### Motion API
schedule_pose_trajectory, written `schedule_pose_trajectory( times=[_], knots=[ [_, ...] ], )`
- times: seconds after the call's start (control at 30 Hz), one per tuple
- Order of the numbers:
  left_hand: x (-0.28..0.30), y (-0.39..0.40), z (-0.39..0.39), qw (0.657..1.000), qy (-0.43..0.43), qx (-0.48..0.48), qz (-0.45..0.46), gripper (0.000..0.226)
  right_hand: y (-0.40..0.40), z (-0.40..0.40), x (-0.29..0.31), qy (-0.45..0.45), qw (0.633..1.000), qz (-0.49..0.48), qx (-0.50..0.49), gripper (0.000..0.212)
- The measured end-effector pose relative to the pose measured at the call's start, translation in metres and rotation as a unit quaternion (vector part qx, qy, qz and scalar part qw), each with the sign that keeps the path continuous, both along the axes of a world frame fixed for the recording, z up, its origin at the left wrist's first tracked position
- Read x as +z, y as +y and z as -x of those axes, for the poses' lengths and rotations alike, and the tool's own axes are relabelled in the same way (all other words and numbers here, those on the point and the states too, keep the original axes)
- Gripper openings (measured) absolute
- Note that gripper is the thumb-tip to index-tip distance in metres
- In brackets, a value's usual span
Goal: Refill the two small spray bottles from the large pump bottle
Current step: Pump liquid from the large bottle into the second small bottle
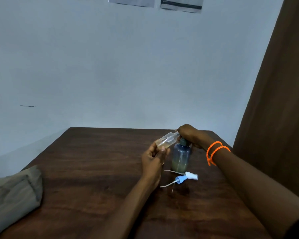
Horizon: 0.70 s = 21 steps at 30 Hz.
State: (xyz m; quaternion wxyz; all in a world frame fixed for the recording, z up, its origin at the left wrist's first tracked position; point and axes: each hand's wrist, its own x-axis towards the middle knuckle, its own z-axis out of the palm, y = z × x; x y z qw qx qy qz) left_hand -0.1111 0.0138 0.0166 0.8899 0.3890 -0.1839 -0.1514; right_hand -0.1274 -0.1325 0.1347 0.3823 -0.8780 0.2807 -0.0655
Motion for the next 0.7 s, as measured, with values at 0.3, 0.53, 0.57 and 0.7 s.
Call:
schedule_pose_trajectory(
  times=[0.3,0.53,0.57,0.7],
  knots=[
    [0.002,0.003,0.001,1.000,-0.003,0.000,-0.003,0.031,-0.005,-0.006,-0.002,0.002,1.000,-0.005,0.004,0.023],
    [0.006,0.003,0.004,1.000,-0.004,0.002,0.000,0.029,-0.006,-0.003,0.003,0.012,1.000,-0.008,-0.002,0.021],
    [0.006,0.003,0.003,1.000,-0.003,0.003,-0.001,0.030,-0.006,-0.004,-0.001,0.003,1.000,-0.017,-0.004,0.023],
    [0.004,0.004,0.004,1.000,0.000,-0.002,0.003,0.031,-0.007,-0.003,0.002,0.022,1.000,-0.020,0.010,0.021]
  ],
)
